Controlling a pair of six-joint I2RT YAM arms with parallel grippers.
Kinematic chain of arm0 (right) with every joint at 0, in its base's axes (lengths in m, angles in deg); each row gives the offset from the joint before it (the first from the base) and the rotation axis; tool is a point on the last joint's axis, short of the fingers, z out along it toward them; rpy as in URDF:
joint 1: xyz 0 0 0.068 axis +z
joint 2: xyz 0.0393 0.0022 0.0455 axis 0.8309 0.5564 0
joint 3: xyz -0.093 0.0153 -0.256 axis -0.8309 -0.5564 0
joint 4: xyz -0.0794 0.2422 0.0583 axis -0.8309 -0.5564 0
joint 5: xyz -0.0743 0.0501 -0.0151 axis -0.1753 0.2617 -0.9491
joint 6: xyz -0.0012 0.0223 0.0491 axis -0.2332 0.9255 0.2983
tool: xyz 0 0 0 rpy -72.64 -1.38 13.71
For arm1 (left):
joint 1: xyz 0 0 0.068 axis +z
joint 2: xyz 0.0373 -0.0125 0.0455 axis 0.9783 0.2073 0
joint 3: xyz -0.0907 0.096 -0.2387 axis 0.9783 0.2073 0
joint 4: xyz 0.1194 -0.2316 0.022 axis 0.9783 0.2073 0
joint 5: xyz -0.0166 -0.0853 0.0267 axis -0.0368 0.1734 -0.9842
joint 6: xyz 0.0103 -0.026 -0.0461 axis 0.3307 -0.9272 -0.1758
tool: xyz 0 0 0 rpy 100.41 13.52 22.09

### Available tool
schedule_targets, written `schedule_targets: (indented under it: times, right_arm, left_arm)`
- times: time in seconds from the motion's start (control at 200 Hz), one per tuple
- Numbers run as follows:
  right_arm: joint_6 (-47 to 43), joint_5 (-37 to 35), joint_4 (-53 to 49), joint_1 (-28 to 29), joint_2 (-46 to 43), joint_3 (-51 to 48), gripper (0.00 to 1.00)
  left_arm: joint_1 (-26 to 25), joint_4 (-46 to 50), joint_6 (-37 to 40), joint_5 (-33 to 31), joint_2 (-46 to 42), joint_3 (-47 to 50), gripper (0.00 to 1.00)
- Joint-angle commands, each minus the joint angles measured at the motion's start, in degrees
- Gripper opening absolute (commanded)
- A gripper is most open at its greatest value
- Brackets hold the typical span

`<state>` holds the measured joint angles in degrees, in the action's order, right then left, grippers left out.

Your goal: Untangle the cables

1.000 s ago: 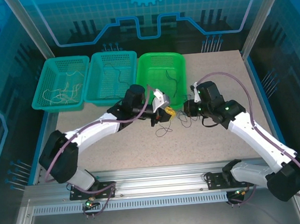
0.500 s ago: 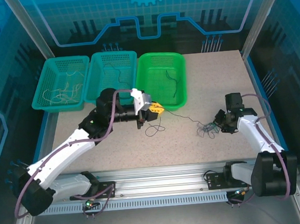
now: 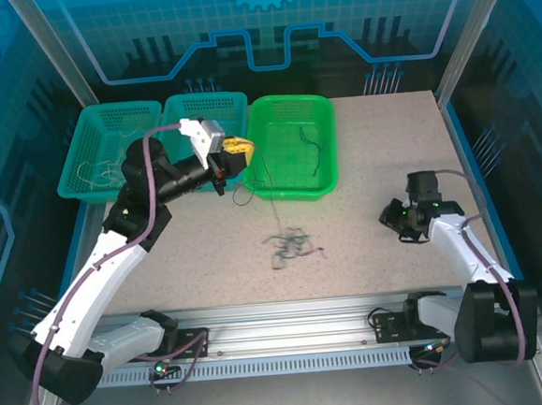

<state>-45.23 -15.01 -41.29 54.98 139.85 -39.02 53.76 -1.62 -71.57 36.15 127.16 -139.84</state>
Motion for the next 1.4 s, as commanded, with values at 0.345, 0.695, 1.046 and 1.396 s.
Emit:
schedule_targets:
  times: [0.345,0.695,1.046,1.396]
  right_arm:
    - [-11.2,-6.8,23.6,47.1,9.3,6.0,0.71]
    - [-17.3,-7.5,49.3,54.2,36.9,19.0,0.80]
    - [-17.6,-6.5,52.8,54.7,49.4,24.3,0.71]
    - [-7.1,-12.2,48.3,51.7,45.9,20.1,0.16]
  left_arm:
    - [0.2,6.9,1.0,-5.0,-0.8,-0.2,0.00]
    - [0.3,8.2,0.0,-3.1,-5.8,-2.3,0.00]
    - [0.2,6.8,-0.1,-10.6,-13.0,-3.8,0.00]
    - [5.4,10.8,11.6,-43.7,-9.4,-18.7,0.00]
